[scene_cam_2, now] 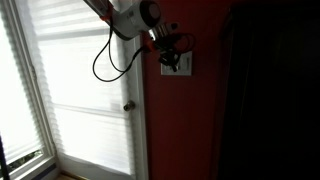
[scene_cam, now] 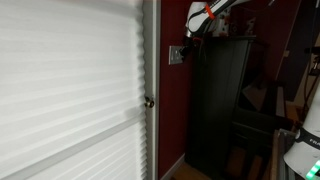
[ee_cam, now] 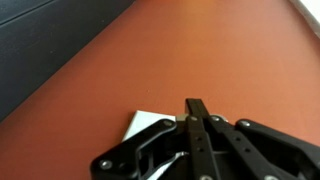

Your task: Flip the far left light switch upwards, flip the two middle light switches to the right, flip the far right light switch upwards

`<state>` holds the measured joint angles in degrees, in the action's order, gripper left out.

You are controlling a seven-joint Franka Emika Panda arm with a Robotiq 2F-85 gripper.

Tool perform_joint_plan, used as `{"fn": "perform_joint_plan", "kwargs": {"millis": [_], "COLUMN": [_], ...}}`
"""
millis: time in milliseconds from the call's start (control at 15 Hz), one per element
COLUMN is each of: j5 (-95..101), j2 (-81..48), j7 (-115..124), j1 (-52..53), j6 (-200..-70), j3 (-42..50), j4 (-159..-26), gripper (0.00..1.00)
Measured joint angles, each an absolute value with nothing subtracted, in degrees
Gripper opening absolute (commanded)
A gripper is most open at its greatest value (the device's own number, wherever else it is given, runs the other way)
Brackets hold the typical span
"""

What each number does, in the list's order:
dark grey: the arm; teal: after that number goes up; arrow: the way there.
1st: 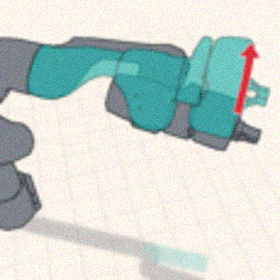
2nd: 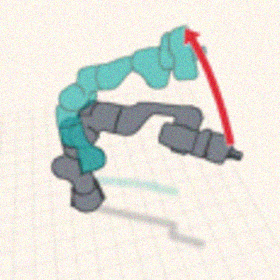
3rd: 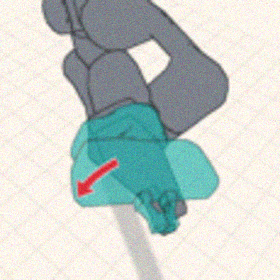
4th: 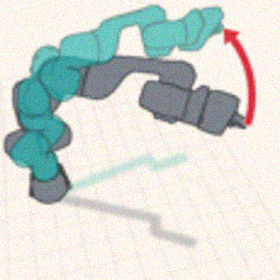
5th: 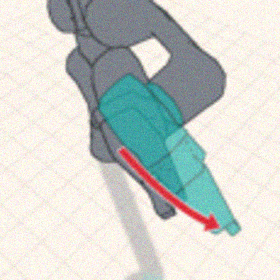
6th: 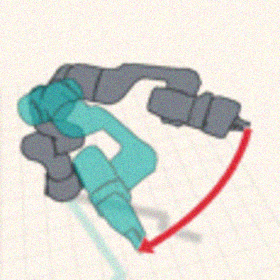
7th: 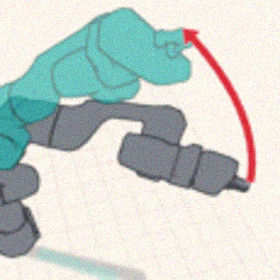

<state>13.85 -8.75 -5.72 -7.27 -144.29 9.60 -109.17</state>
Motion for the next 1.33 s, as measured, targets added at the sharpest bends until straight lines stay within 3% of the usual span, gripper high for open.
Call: {"fn": "perform_joint_plan", "kwargs": {"millis": [1333], "j5": [10.68], "j2": [-11.63], "j7": [-5.79], "j1": [-7.44], "j6": [-153.68], "j3": [9.08], "j4": [-108.75], "gripper": [0.0]}}
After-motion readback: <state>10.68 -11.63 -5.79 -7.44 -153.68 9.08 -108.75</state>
